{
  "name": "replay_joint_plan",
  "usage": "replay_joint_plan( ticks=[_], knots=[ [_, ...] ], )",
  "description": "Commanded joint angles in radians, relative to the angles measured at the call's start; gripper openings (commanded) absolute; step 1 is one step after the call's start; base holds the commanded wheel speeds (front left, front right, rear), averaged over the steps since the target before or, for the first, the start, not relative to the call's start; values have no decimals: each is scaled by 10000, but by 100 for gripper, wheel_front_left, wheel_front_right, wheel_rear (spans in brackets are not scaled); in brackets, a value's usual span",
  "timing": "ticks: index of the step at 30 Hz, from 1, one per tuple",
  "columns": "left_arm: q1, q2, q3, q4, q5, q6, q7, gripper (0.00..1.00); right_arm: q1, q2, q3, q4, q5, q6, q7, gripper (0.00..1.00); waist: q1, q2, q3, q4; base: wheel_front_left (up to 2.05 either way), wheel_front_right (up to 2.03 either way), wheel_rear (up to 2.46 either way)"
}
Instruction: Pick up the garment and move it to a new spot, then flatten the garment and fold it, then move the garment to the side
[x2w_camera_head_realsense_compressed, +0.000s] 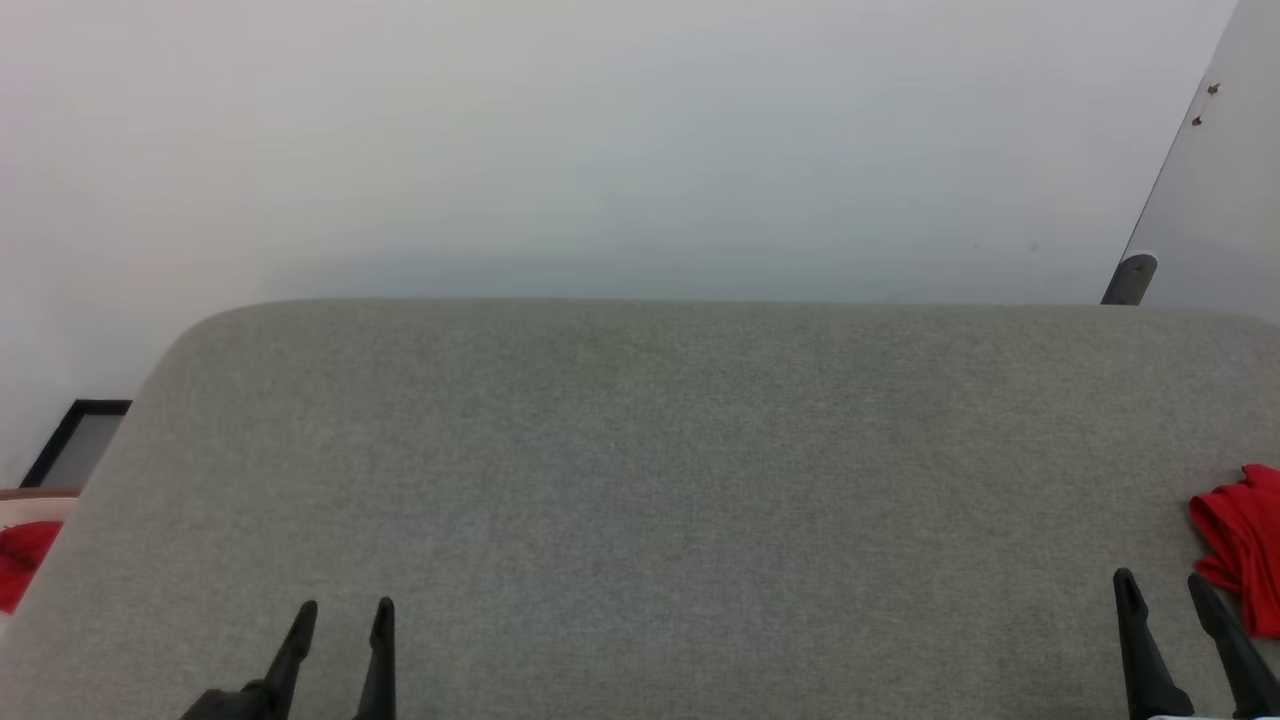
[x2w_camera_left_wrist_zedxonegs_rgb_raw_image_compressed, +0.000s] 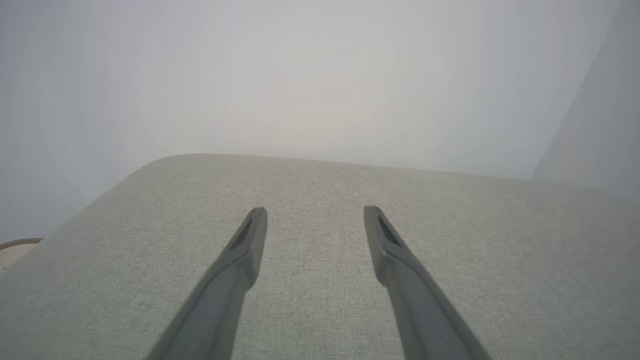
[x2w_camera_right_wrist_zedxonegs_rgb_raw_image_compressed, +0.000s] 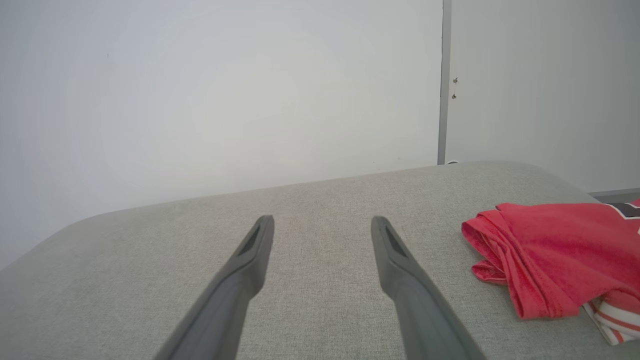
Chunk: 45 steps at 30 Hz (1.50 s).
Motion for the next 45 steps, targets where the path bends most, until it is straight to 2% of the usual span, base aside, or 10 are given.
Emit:
replay_joint_plan(
  ticks=[1,21,22,26,45],
  knots=[
    [-77,-1,13,27,-33,-23,6,100,104,43,-14,-75,-66,-4,17,100,0,0,7,-7,0,0,0],
    [-197,55,95,-14,-17,-35,6,100,7,181,26,-185,84,-4,42,100,0,0,23,-19,0,0,0],
    [-163,38,58,27,-57,0,0,0,78,158,21,-109,22,0,29,0,0,0,22,-19,0,0,0],
    [41,-118,21,400,-162,0,40,0,210,326,54,267,87,0,49,0,0,0,26,-21,0,0,0],
    [-524,-310,216,445,-3500,-9,964,0,-474,634,-108,631,2996,0,706,0,0,0,172,-61,0,0,0]
  ],
)
